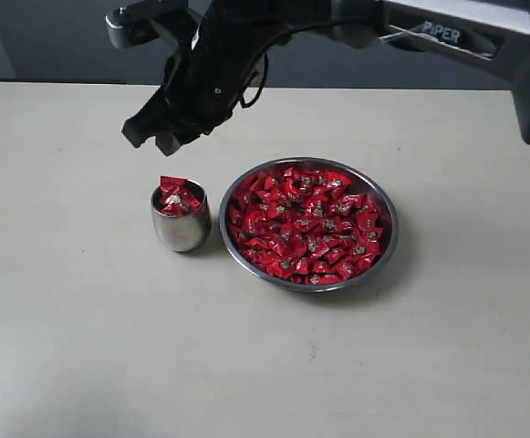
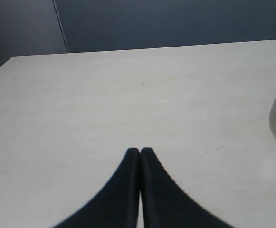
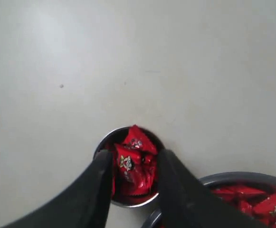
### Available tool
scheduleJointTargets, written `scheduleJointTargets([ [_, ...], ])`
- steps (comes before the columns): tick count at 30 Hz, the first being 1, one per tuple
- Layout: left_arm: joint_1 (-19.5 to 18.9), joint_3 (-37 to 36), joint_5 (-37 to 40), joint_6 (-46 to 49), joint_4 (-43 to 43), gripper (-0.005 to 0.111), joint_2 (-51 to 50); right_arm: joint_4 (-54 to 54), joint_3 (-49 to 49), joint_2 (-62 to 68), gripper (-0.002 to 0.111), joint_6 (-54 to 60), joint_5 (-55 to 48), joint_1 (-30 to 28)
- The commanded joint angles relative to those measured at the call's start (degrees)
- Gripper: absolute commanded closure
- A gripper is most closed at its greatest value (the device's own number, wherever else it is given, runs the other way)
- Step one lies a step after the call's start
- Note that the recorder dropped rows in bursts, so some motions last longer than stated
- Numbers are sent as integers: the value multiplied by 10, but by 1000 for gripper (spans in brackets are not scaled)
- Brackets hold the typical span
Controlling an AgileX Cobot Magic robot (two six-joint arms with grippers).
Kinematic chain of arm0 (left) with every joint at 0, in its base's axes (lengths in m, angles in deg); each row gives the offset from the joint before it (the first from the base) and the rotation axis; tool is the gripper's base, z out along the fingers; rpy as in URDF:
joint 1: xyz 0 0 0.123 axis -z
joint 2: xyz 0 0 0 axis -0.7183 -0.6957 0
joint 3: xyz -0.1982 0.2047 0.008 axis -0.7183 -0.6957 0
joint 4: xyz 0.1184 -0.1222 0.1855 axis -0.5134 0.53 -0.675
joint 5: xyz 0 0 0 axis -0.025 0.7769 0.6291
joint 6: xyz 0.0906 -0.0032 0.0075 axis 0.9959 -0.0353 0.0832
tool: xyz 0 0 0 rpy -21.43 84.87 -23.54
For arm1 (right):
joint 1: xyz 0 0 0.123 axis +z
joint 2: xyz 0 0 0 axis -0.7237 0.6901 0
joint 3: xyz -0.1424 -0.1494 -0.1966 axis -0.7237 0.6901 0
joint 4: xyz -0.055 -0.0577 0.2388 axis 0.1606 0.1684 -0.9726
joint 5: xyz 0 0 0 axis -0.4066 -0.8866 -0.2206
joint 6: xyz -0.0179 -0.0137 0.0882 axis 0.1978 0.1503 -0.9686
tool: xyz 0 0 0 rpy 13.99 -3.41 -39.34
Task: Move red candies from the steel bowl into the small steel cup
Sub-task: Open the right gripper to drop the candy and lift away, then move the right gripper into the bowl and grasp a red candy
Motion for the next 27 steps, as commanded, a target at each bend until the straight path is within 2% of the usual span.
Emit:
scheduleJointTargets([
  [1,-1,-1,-6,-1,-1,106,3,13,83,-43,77,0,71,-15],
  [9,-1,-1,-6,-1,-1,106,3,-7,305,-158,77,0,204,-109],
  [15,-1,-1,-6,-1,-1,106,3,-7,425,-215,77,0,262,-169],
  [20,-1,-1,-6,-1,-1,106,3,-36,447,-209,77,-2,256,-178],
  [27,-1,-1,-6,-1,-1,106,3,-69,437,-170,77,-2,219,-160],
])
